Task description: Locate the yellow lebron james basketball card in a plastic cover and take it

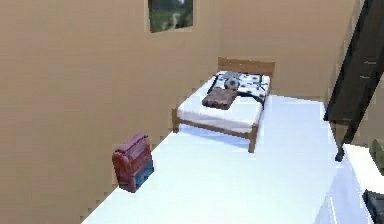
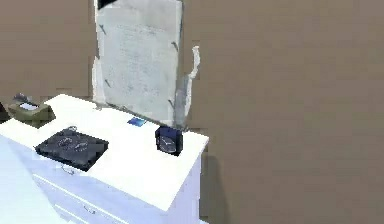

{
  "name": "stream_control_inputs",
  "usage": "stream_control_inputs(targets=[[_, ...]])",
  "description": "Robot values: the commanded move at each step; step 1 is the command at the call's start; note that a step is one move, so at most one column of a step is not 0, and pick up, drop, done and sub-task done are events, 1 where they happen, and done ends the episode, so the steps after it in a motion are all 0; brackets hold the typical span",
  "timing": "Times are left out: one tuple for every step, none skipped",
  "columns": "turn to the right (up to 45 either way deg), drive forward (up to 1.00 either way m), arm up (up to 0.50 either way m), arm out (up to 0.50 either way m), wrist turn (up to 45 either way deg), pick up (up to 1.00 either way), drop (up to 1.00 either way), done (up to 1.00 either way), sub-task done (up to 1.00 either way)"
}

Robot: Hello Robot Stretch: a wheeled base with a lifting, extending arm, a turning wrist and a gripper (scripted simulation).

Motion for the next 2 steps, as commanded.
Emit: stream_control_inputs(targets=[[21.0, 0.0, 0.0, 0.0, 0.0, 0.0, 0.0, 0.0, 0.0], [0.0, 1.0, 0.0, 0.0, 0.0, 0.0, 0.0, 0.0, 0.0]])
